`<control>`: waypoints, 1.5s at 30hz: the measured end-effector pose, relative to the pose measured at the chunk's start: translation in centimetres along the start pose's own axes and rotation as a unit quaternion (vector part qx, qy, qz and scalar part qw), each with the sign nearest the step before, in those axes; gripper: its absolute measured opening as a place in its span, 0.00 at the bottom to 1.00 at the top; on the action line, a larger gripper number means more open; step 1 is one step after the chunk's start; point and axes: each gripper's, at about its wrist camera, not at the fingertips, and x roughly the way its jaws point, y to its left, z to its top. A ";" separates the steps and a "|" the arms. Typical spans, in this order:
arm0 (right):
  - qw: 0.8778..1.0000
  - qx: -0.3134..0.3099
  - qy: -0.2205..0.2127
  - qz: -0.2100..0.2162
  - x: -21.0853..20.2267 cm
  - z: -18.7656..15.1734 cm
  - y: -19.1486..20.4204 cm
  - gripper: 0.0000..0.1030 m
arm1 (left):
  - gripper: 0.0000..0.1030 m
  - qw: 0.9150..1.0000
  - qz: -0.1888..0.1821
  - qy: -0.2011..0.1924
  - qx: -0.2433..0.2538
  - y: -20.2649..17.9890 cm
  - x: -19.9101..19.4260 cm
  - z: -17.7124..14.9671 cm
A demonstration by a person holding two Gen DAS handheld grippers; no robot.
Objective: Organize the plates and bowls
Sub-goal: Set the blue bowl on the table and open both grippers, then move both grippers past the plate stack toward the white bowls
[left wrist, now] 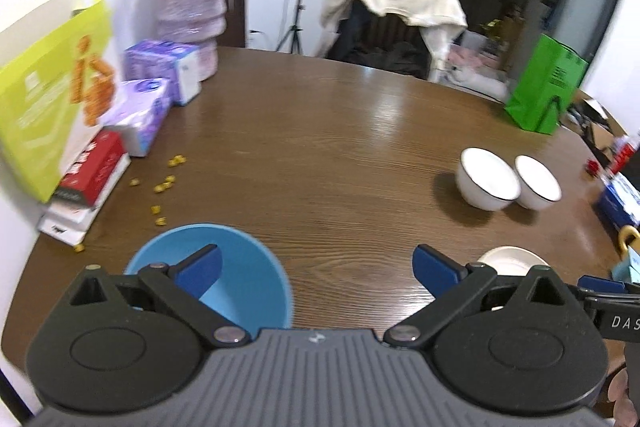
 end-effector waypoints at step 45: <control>0.995 0.042 -0.057 -0.069 -10.2 -5.0 -11.7 1.00 | 1.00 0.996 -0.038 -0.022 0.072 -13.9 -3.6 -4.3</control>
